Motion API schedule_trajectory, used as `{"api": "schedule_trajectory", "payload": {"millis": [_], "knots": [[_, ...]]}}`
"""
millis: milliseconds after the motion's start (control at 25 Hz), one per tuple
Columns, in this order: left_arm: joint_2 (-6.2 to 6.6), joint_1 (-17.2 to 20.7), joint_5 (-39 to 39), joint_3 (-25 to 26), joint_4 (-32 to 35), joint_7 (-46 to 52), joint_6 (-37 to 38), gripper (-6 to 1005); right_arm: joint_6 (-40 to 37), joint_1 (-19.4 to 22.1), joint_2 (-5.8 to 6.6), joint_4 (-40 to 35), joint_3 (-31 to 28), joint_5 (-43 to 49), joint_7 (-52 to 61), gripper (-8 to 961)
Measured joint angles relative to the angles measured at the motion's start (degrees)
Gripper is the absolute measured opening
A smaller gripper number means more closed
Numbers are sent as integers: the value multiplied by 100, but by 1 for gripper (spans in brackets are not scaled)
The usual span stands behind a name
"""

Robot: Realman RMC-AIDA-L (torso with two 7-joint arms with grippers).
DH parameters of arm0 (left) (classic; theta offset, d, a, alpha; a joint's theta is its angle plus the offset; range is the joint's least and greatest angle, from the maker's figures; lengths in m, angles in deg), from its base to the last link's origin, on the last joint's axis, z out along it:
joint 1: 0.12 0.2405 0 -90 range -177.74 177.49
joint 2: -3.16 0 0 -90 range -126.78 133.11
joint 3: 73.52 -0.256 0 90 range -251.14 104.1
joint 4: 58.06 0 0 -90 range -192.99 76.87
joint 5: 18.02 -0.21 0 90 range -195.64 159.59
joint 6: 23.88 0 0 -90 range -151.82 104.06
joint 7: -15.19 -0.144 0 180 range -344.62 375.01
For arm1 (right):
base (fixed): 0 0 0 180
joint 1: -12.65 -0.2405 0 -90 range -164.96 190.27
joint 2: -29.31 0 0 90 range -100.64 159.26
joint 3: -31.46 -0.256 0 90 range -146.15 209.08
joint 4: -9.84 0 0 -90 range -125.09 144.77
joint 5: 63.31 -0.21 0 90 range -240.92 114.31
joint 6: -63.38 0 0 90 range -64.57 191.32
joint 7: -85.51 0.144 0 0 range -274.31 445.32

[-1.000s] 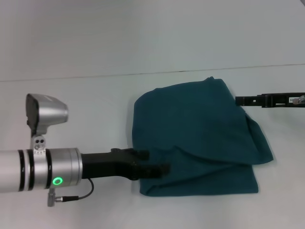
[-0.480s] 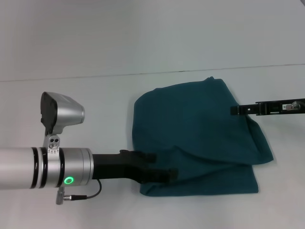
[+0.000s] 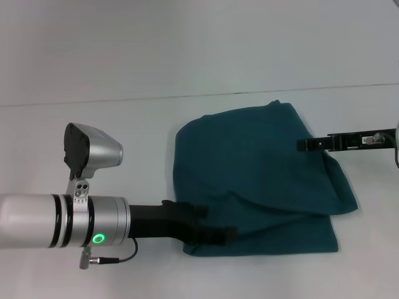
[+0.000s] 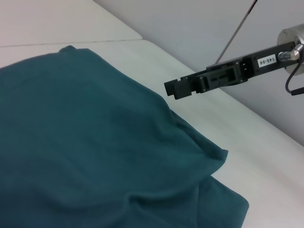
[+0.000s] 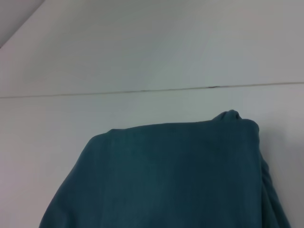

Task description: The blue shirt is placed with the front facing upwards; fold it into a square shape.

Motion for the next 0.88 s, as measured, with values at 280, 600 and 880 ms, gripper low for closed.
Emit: {"api": "schedule_trajectory", "payload": {"millis": [280,600,880], "knots": [[-5,-9,-32,-93,-52,0,-93,923,13,-25,-22,12,0,4,-2,833],[-9,-40,-22,-205,-115,1,-163,922,15,-2,-27,13,0,30,23,791],[0,-61,-31,-212,-182,4,-173,922,29,-22,-43,75,-23,200,33,792]]}}
